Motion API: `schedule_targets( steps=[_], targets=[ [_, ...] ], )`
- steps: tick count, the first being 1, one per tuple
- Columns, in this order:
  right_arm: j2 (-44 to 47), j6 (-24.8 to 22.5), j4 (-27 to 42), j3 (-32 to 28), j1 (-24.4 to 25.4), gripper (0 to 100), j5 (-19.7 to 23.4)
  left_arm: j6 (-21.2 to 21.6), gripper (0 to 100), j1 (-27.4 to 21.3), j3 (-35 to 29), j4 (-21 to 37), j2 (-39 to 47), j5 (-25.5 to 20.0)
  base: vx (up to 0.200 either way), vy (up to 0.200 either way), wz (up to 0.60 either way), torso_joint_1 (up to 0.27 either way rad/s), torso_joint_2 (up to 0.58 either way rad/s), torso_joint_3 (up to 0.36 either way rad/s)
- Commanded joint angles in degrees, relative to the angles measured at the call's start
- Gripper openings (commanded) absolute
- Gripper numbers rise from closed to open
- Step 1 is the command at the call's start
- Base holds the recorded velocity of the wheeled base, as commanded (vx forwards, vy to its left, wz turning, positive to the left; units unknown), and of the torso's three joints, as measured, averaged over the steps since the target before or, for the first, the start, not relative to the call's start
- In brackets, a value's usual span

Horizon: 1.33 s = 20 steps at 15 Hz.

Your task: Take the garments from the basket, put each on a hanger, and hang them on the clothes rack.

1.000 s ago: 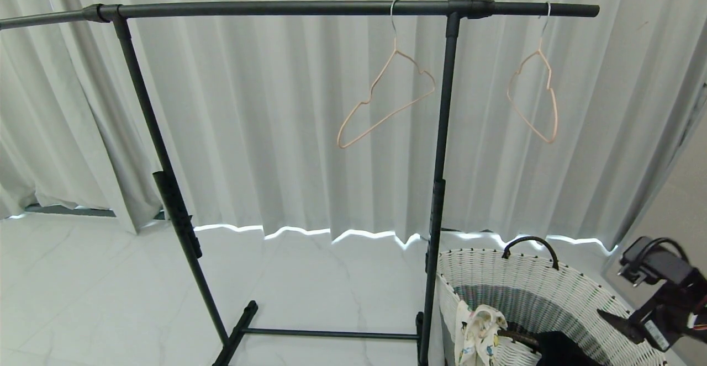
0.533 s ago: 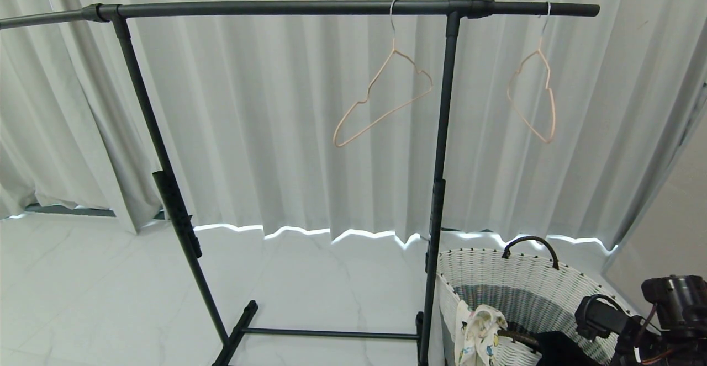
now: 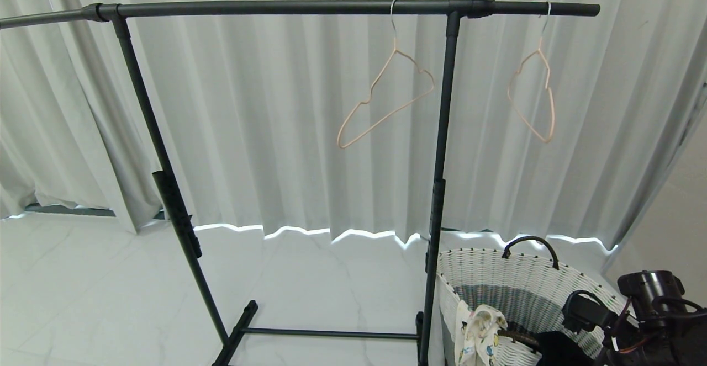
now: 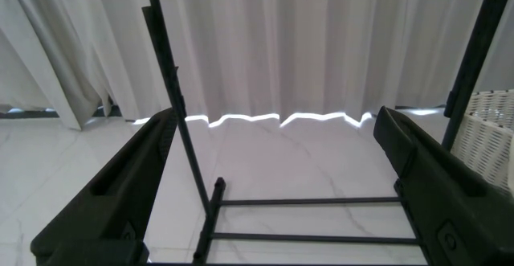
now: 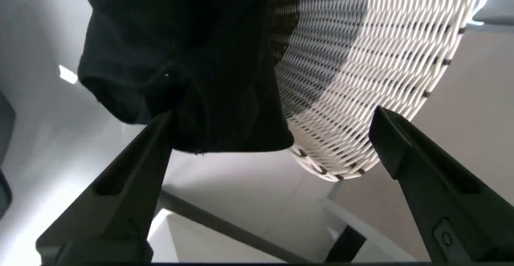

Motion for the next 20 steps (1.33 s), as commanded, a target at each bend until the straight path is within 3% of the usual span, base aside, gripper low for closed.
schedule_targets(
  steps=[1, 7, 8, 17, 20],
  targets=[
    [0.42, 0.35, -0.07, -0.16, 0.02, 100, -0.06, -0.01, 100, -0.01, 0.00, -0.02, 0.00, 0.01, 0.000, 0.000, 0.00, 0.000, 0.00, 0.000],
    [0.86, 5.27, -0.16, -1.39, 0.11, 100, -0.14, -0.01, 100, 0.08, 0.00, -0.02, 0.00, 0.01, 0.000, 0.000, 0.00, 0.000, 0.00, 0.000],
    [0.95, 5.45, -0.16, -1.39, 0.11, 0, -0.14, -0.01, 100, -0.01, 0.00, -0.02, 0.00, 0.01, 0.000, 0.000, 0.00, 0.000, 0.00, 0.000],
    [-1.60, 7.03, -0.16, 0.37, 1.34, 0, -1.20, -0.01, 100, 0.08, 0.00, -0.02, 0.00, 0.01, 0.000, 0.000, 0.00, 0.000, 0.00, 0.000],
    [-11.44, 8.52, -0.07, 3.44, 3.19, 0, -1.37, -0.01, 100, 0.08, 0.00, 0.16, 0.00, 0.01, 0.000, 0.000, 0.00, 0.000, 0.00, 0.000]
  ],
)
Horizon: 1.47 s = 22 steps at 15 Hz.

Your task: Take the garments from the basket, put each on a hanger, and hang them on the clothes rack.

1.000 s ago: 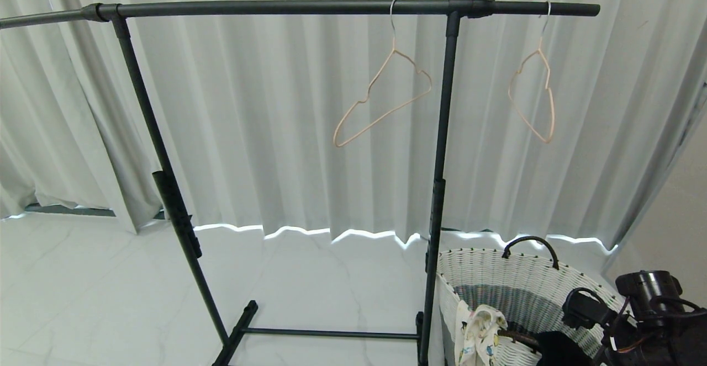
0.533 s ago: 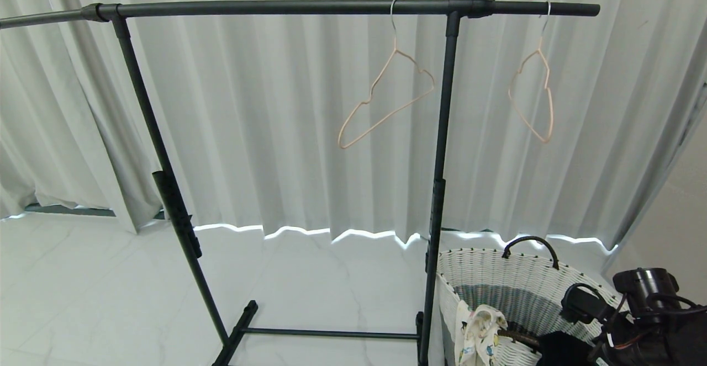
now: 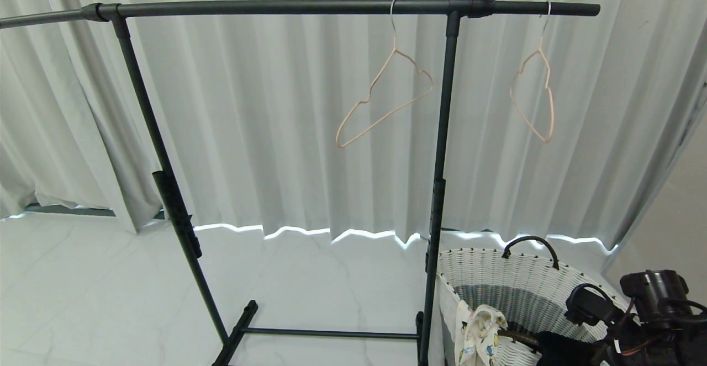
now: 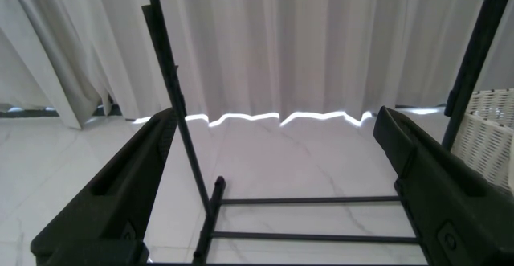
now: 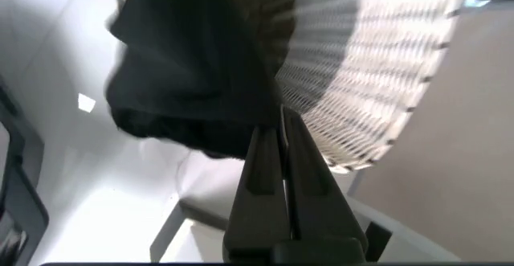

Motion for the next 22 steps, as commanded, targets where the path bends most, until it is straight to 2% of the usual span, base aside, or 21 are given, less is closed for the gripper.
schedule_targets(
  steps=[1, 3, 5, 6, 7, 8, 11, 12, 14, 17, 22],
  targets=[
    [-11.98, 0.37, 0.01, 2.38, 1.00, 0, 0.07, -0.01, 100, 0.02, 0.00, 0.00, 0.00, 0.01, 0.000, 0.000, 0.00, 0.000, 0.00, 0.000],
    [-18.48, 1.16, 0.19, 3.17, 0.92, 0, -0.11, -0.01, 100, 0.02, 0.00, 0.00, 0.00, 0.01, 0.000, 0.000, 0.00, 0.000, 0.00, 0.000],
    [-24.19, 1.16, 0.28, 2.82, 1.27, 0, -3.10, -0.01, 100, 0.02, 0.00, 0.00, 0.00, 0.01, 0.000, 0.000, 0.00, 0.000, 0.00, 0.000],
    [-28.50, 1.33, 0.72, 1.59, 1.09, 0, -4.94, 0.78, 100, 0.02, 0.00, 0.09, 0.00, 0.01, 0.000, 0.000, 0.00, 0.000, 0.00, 0.000],
    [-31.58, 1.33, 2.91, -0.43, 0.30, 0, -4.94, 0.96, 100, 0.02, 0.00, 0.09, 0.00, 0.01, 0.000, 0.000, 0.00, 0.000, 0.00, 0.000],
    [-35.36, 1.42, 7.84, -3.69, -0.40, 0, -4.94, 0.96, 100, 0.02, 0.00, 0.09, 0.00, 0.01, 0.000, 0.000, 0.00, 0.000, 0.00, 0.000],
    [-45.64, 1.69, 34.20, -21.09, -0.05, 0, -4.59, 0.96, 100, 0.02, 0.00, 0.09, 0.00, 0.01, 0.000, 0.000, 0.00, 0.000, 0.00, 0.000],
    [-46.96, 1.69, 38.33, -24.08, 0.04, 0, -4.59, 0.96, 100, 0.02, 0.00, 0.09, 0.00, 0.01, 0.000, 0.000, 0.00, 0.000, 0.00, 0.000],
    [-51.70, 1.69, 53.54, -36.47, 0.04, 0, -4.59, 0.96, 100, 0.02, 0.00, 0.09, 0.00, 0.01, 0.000, 0.000, 0.00, 0.000, 0.00, 0.000],
    [-56.10, 1.69, 64.26, -45.17, 0.04, 0, -4.59, 0.96, 100, 0.02, 0.00, 0.09, 0.00, 0.01, 0.000, 0.000, 0.00, 0.000, 0.00, 0.000],
    [-61.99, 1.69, 70.24, -46.84, 0.04, 0, -4.59, 0.96, 100, 0.02, 0.00, 0.09, 0.00, 0.01, -0.200, 0.000, 0.00, 0.002, 0.00, 0.001]
  ],
)
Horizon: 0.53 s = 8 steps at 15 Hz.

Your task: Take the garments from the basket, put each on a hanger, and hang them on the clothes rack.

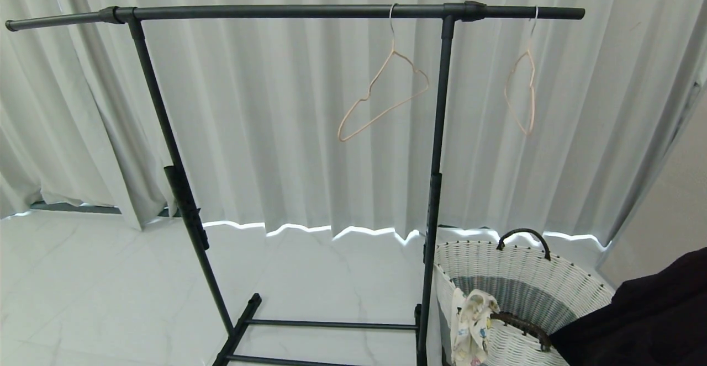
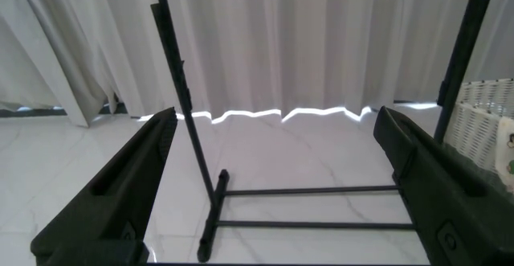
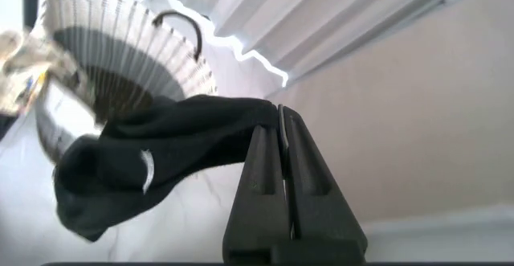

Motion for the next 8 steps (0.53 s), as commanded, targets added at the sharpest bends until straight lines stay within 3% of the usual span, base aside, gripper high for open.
schedule_targets(
  steps=[1, 7, 8],
  targets=[
    [-3.39, -0.03, 0.78, -0.22, 0.01, 0, 0.00, -0.06, 100, 0.04, 0.00, -0.01, 0.00, 0.01, -0.200, 0.000, 0.00, 0.007, 0.01, 0.007],
    [-5.32, -0.21, 2.19, 0.04, 0.10, 0, 0.00, 0.03, 100, 0.04, 0.00, -0.01, 0.00, 0.01, 0.000, 0.000, 0.00, 0.000, 0.00, 0.000],
    [-5.32, -0.21, 2.19, 0.13, 0.10, 0, 0.00, -0.06, 100, 0.04, 0.00, -0.01, 0.00, 0.01, 0.000, 0.200, 0.00, -0.007, 0.01, -0.007]
  ],
)
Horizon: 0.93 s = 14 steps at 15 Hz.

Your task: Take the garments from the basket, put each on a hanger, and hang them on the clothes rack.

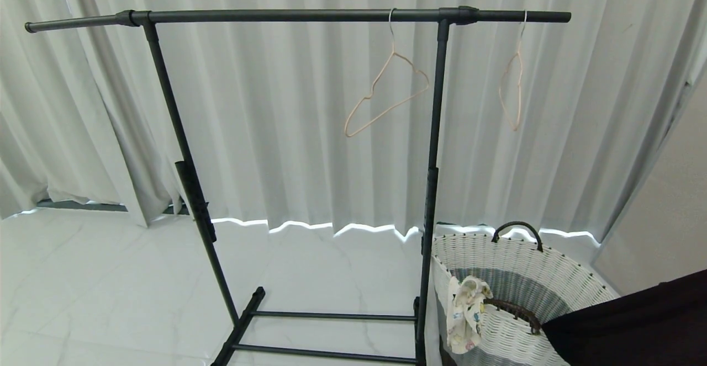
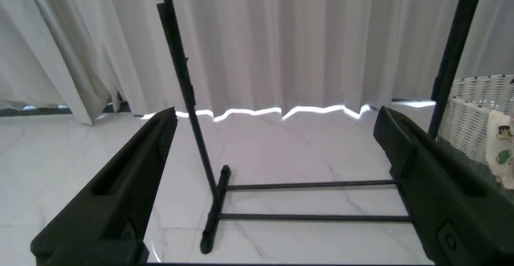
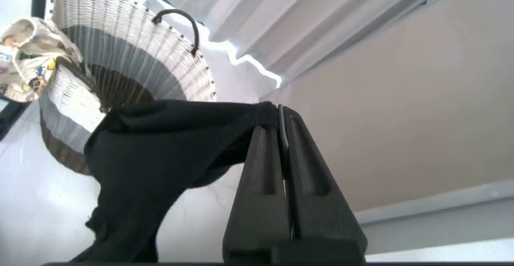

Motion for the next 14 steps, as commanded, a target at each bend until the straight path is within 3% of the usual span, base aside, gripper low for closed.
schedule_targets(
  steps=[1, 12, 14],
  targets=[
    [0.04, -0.03, -0.04, 0.07, 0.04, 0, 0.07, -0.03, 100, 0.02, 0.00, 0.01, 0.00, 0.01, 0.000, 0.200, 0.00, 0.002, 0.00, 0.002],
    [-1.63, -0.20, -0.04, 1.30, 1.01, 0, 0.07, -0.29, 100, 0.02, 0.00, 0.01, 0.00, 0.01, 0.000, 0.200, 0.00, 0.002, 0.00, 0.003],
    [-1.99, -0.20, -0.04, 1.74, 1.09, 0, 0.07, -0.47, 100, 0.02, 0.00, 0.01, 0.00, 0.01, 0.000, 0.000, 0.00, 0.000, 0.00, 0.000]
  ],
)
